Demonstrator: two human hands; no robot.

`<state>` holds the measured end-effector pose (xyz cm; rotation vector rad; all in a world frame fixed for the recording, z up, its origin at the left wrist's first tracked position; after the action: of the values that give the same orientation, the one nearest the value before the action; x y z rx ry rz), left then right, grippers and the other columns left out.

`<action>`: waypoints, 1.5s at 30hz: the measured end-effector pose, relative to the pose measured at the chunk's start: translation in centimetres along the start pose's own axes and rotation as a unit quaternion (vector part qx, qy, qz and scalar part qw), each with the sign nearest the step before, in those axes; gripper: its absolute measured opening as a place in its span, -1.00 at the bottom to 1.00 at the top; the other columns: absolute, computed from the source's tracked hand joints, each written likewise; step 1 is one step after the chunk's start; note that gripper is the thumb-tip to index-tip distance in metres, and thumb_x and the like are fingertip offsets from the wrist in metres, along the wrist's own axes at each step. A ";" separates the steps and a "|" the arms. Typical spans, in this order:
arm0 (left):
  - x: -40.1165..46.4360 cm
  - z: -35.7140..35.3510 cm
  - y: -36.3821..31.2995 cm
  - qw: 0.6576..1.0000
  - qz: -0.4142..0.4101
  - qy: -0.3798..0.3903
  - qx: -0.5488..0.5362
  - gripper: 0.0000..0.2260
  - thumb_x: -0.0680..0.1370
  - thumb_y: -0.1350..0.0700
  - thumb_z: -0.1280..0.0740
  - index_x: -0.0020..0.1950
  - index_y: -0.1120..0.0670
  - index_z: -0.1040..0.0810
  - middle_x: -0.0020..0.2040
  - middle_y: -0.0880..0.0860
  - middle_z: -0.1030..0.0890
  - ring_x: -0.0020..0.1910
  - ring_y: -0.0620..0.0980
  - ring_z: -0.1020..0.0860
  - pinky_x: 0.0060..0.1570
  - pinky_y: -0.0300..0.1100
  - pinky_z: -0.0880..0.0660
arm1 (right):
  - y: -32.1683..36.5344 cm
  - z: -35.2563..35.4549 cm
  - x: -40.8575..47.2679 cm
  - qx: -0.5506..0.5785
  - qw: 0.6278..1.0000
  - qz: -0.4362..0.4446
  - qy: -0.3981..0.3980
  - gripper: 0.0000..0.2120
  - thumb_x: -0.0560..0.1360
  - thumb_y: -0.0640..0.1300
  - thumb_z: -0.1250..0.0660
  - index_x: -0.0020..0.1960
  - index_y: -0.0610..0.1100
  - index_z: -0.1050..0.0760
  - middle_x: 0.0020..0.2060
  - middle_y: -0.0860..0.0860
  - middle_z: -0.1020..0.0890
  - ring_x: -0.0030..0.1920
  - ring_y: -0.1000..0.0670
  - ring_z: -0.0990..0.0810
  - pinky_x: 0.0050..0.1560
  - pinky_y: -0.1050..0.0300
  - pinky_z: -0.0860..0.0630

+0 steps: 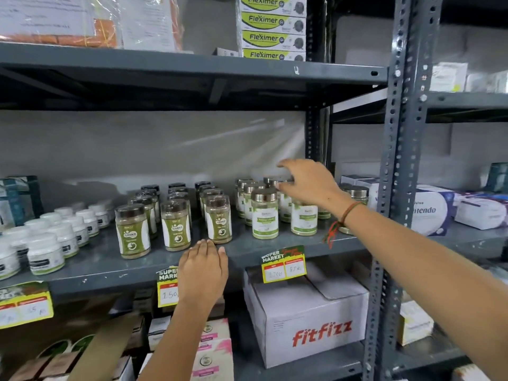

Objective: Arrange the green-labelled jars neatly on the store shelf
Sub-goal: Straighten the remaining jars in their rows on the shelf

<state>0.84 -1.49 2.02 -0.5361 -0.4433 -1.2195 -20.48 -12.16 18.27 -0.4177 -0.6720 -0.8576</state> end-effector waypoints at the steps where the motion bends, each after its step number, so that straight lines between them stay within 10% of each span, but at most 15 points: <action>1: 0.0 0.0 0.0 1.000 -0.001 0.001 0.001 -0.53 0.60 -0.04 0.01 0.28 0.21 -0.49 0.26 0.18 -0.58 0.28 0.10 -0.50 0.33 -0.01 -0.40 | -1.4 0.2 -0.5 -0.018 1.000 -0.023 0.002 -0.46 0.48 0.15 -0.33 0.38 -0.05 -0.46 0.19 -0.08 -0.65 0.16 -0.15 -0.62 0.10 -0.09 -0.57; 14: 0.1 -0.1 0.0 1.000 -0.002 -0.002 -0.005 -0.44 0.56 -0.08 0.09 0.24 0.21 -0.53 0.22 0.17 -0.61 0.25 0.09 -0.53 0.31 0.00 -0.43 | -11.5 0.1 -3.7 -0.197 0.931 -0.214 0.220 -0.45 0.57 0.25 -0.15 0.34 -0.12 -0.47 0.25 -0.16 -0.55 0.25 -0.23 -0.52 0.14 -0.12 -0.52; 45: -0.3 0.4 -0.2 1.000 0.008 -0.005 -0.006 -0.41 0.54 -0.09 0.09 0.16 0.22 -0.59 0.13 0.18 -0.66 0.18 0.10 -0.59 0.24 0.03 -0.50 | -13.4 -3.5 -2.4 -0.017 0.972 -0.168 0.161 -0.41 0.54 0.26 -0.19 0.45 -0.07 -0.37 0.24 -0.18 -0.56 0.24 -0.22 -0.53 0.22 -0.13 -0.49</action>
<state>0.55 -1.10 2.15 -0.5550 -0.4401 -1.2053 -31.04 -20.86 15.09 -0.1873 -0.4308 -1.2288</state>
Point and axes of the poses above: each hand's wrist, its own x-axis towards the middle knuckle, its own z-axis out of the back of the hand, y = z × x, the point moved 3 cm from there along x, towards the middle knuckle
